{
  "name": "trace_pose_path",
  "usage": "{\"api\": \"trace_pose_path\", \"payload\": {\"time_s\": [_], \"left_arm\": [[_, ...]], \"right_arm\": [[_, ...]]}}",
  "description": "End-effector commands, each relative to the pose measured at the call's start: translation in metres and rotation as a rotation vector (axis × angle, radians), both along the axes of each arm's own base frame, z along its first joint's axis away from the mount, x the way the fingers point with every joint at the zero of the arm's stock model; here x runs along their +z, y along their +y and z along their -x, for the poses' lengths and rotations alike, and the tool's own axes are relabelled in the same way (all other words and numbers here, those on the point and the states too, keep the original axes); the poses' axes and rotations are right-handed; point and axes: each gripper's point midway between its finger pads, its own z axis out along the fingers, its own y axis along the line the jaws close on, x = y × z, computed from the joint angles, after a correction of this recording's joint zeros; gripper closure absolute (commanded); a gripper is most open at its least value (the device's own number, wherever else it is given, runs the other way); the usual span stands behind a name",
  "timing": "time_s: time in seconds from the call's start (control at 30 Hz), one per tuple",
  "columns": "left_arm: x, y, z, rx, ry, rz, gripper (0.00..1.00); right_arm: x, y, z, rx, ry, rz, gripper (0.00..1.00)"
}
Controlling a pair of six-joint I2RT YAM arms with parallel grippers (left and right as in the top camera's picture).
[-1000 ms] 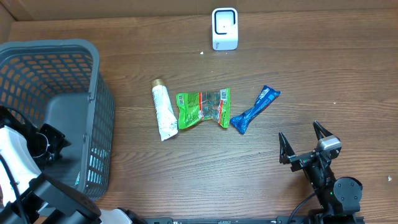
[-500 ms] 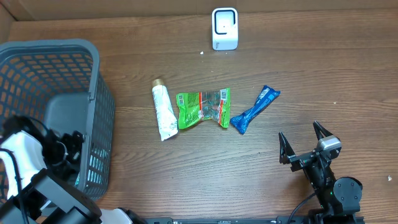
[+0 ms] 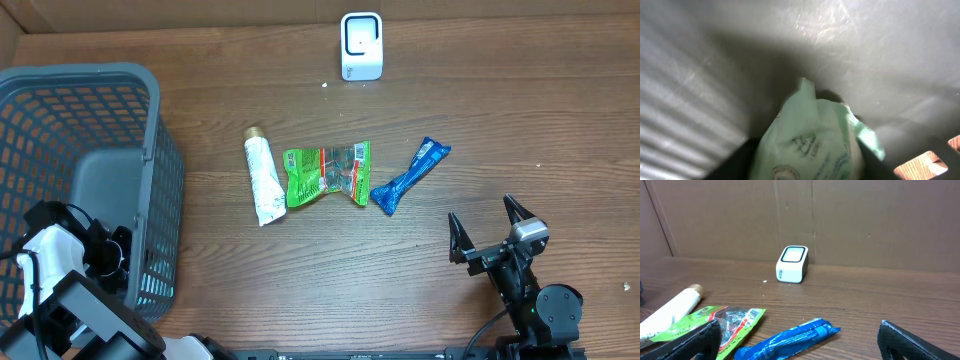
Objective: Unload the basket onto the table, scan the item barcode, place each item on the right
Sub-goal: 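Close the left gripper on the pale green packet in the basket, then lift the pale green packet out and release it beside the blue wrapper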
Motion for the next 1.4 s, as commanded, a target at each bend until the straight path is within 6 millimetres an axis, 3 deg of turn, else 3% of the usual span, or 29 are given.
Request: {"api": "trace_pose_path", "payload": {"time_s": [0.0, 0.03, 0.2, 0.33, 0.47, 0.67, 0.8, 0.97, 1.13, 1.2, 1.3, 1.37], "left_arm": [[-0.011, -0.005, 0.002, -0.009, 0.005, 0.015, 0.9], [-0.011, -0.003, 0.002, -0.009, 0.004, 0.004, 0.96], [-0.011, 0.016, 0.003, -0.01, 0.026, -0.082, 0.96], [0.008, 0.027, -0.013, -0.004, -0.016, -0.099, 0.96], [0.052, 0.04, -0.034, -0.004, -0.071, -0.11, 0.96], [0.141, 0.059, -0.054, -0.012, -0.159, -0.189, 0.96], [0.203, 0.054, -0.066, -0.066, -0.285, -0.243, 0.96], [0.278, 0.023, -0.086, -0.18, -0.487, -0.311, 0.96], [0.344, -0.031, -0.1, -0.343, -0.663, -0.41, 0.96], [0.368, -0.061, -0.104, -0.423, -0.742, -0.426, 0.96], [0.385, -0.115, -0.111, -0.508, -0.826, -0.365, 0.96], [0.382, -0.141, -0.116, -0.53, -0.826, -0.315, 0.96]], "right_arm": [[-0.002, 0.001, 0.0, 0.002, -0.002, -0.003, 0.0], [-0.002, 0.001, 0.0, 0.002, -0.002, -0.003, 0.0], [-0.002, 0.001, 0.0, 0.002, -0.002, -0.003, 0.0], [-0.002, 0.001, 0.0, 0.002, -0.002, -0.003, 0.0], [-0.002, 0.001, 0.0, 0.001, -0.002, -0.003, 0.0], [-0.002, 0.001, 0.0, 0.002, -0.002, -0.003, 0.0], [-0.002, 0.001, 0.0, 0.002, -0.002, -0.003, 0.0], [-0.002, 0.001, 0.0, 0.002, -0.002, -0.003, 0.0], [-0.002, 0.001, 0.0, 0.002, -0.002, -0.004, 0.0], [-0.002, 0.001, 0.0, 0.002, -0.002, -0.003, 0.0], [-0.002, 0.001, 0.0, 0.001, -0.002, -0.003, 0.0], [-0.002, 0.001, 0.0, 0.002, -0.002, -0.003, 0.0]]}}
